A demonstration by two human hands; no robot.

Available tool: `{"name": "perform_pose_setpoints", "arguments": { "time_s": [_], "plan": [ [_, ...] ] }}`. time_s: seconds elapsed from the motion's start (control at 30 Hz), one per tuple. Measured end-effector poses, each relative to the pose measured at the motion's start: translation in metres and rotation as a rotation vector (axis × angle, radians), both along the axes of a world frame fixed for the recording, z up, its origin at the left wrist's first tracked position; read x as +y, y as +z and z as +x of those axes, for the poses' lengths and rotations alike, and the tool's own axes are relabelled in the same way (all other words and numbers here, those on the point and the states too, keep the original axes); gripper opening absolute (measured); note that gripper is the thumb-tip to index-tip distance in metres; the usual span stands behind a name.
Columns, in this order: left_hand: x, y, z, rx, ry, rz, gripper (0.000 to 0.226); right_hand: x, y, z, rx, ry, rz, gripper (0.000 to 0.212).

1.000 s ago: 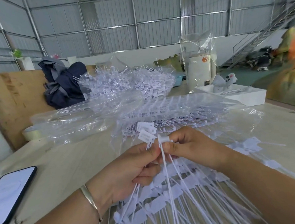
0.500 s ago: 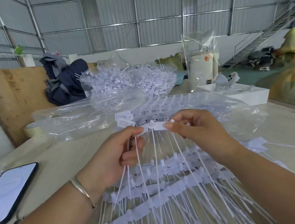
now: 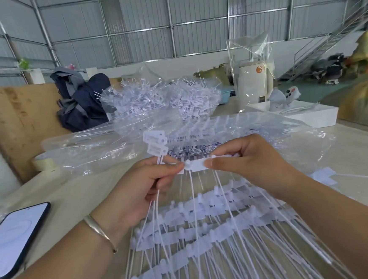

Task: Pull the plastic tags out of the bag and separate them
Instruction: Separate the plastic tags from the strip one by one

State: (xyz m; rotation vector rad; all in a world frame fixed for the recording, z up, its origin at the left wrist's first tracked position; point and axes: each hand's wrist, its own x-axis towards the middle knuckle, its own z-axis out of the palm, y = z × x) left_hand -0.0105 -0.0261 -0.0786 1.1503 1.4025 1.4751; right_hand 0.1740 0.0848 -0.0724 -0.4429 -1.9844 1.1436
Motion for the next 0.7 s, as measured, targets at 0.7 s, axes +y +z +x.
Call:
{"name": "perform_pose_setpoints", "arguments": {
  "time_s": [0.7],
  "plan": [
    [0.01,-0.018,-0.002,0.749,0.484,-0.104,0.014,-0.003,0.001,0.003,-0.104,-0.069,0.074,0.01]
  ]
}}
